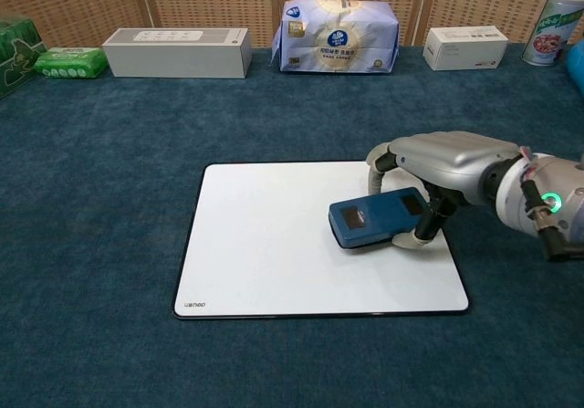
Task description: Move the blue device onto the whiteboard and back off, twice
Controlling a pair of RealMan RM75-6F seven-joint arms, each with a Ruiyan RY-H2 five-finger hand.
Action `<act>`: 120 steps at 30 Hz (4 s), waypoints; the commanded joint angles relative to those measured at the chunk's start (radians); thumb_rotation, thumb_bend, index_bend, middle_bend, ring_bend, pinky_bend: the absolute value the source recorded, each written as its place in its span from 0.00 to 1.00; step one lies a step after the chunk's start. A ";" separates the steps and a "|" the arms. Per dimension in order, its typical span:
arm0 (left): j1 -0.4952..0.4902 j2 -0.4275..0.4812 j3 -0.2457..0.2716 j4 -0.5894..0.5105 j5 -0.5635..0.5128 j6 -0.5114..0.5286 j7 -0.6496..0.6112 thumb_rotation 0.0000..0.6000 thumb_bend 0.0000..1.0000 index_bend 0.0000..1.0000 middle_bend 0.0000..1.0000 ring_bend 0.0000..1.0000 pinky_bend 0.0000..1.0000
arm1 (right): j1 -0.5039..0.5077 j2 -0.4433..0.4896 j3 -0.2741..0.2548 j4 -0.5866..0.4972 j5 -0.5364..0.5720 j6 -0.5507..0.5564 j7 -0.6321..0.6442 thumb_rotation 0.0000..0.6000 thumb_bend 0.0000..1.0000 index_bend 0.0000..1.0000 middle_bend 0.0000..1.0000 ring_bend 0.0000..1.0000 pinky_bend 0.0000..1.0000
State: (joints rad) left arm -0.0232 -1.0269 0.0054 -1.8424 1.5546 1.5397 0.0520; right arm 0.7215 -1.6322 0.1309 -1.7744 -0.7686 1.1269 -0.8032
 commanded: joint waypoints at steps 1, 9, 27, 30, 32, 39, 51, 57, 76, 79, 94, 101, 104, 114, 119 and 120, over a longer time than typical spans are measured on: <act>0.002 0.001 0.001 0.002 0.002 0.003 -0.003 1.00 0.42 0.33 0.28 0.13 0.03 | 0.013 -0.012 0.004 0.023 0.019 -0.011 -0.002 1.00 0.27 0.70 0.12 0.00 0.00; -0.001 -0.001 -0.002 0.001 0.008 0.001 -0.002 1.00 0.42 0.33 0.28 0.13 0.03 | -0.002 -0.011 -0.035 0.000 0.016 0.026 -0.003 1.00 0.27 0.70 0.12 0.00 0.00; -0.029 -0.013 -0.013 0.006 0.010 -0.030 -0.002 1.00 0.42 0.33 0.28 0.13 0.03 | -0.094 -0.028 -0.139 -0.117 -0.060 0.170 -0.021 1.00 0.27 0.69 0.12 0.00 0.00; -0.028 -0.013 -0.012 0.005 0.010 -0.029 -0.001 1.00 0.42 0.33 0.28 0.13 0.03 | -0.090 -0.029 -0.131 -0.109 -0.071 0.161 -0.020 1.00 0.27 0.70 0.13 0.00 0.00; -0.026 -0.013 -0.011 0.005 0.008 -0.027 0.000 1.00 0.42 0.33 0.28 0.13 0.03 | -0.084 -0.029 -0.122 -0.099 -0.072 0.148 -0.020 1.00 0.26 0.70 0.13 0.00 0.00; -0.020 -0.008 -0.010 0.005 0.004 -0.020 -0.001 1.00 0.42 0.33 0.28 0.13 0.03 | -0.065 -0.035 -0.088 -0.055 -0.082 0.103 0.005 1.00 0.26 0.69 0.12 0.00 0.00; -0.016 -0.004 -0.008 -0.005 0.007 -0.013 0.009 1.00 0.42 0.33 0.28 0.13 0.03 | -0.051 -0.053 -0.053 0.067 -0.139 0.032 0.101 1.00 0.27 0.69 0.12 0.00 0.00; -0.020 -0.005 -0.010 -0.009 0.008 -0.018 0.015 1.00 0.42 0.33 0.28 0.13 0.03 | -0.065 -0.055 -0.066 0.065 -0.148 0.038 0.110 1.00 0.26 0.69 0.12 0.00 0.00; -0.030 -0.009 -0.011 -0.004 0.014 -0.027 0.006 1.00 0.42 0.33 0.28 0.13 0.03 | -0.143 -0.038 -0.130 -0.057 -0.180 0.133 0.069 1.00 0.26 0.69 0.12 0.00 0.00; -0.031 -0.010 -0.011 -0.002 0.016 -0.028 0.004 1.00 0.42 0.33 0.28 0.13 0.03 | -0.156 -0.027 -0.141 -0.078 -0.191 0.151 0.061 1.00 0.26 0.69 0.12 0.00 0.00; -0.025 -0.005 -0.008 -0.003 0.019 -0.017 0.002 1.00 0.42 0.33 0.28 0.13 0.03 | -0.165 -0.038 -0.141 -0.091 -0.200 0.134 0.030 1.00 0.26 0.69 0.12 0.00 0.00; -0.021 -0.002 -0.006 -0.005 0.019 -0.013 0.002 1.00 0.42 0.33 0.28 0.13 0.03 | -0.144 -0.053 -0.113 -0.035 -0.190 0.085 0.043 1.00 0.26 0.70 0.12 0.00 0.00; -0.020 -0.001 -0.006 -0.005 0.018 -0.012 0.004 1.00 0.42 0.33 0.28 0.13 0.03 | -0.137 -0.057 -0.101 -0.020 -0.186 0.073 0.047 1.00 0.26 0.70 0.12 0.00 0.00; -0.016 0.001 -0.005 -0.006 0.018 -0.009 0.003 1.00 0.42 0.33 0.28 0.13 0.03 | -0.123 -0.066 -0.084 0.012 -0.176 0.043 0.057 1.00 0.26 0.70 0.12 0.00 0.00; -0.013 0.000 -0.004 -0.002 0.017 -0.005 -0.001 1.00 0.42 0.33 0.28 0.13 0.03 | -0.105 -0.072 -0.071 0.029 -0.160 0.028 0.040 1.00 0.26 0.70 0.12 0.00 0.00; -0.013 0.000 -0.003 -0.002 0.017 -0.005 -0.001 1.00 0.42 0.33 0.28 0.13 0.03 | -0.103 -0.074 -0.068 0.030 -0.157 0.026 0.039 1.00 0.26 0.70 0.12 0.00 0.00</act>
State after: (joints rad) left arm -0.0357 -1.0272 0.0019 -1.8439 1.5714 1.5348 0.0508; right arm 0.6175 -1.7049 0.0614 -1.7458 -0.9268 1.1540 -0.7630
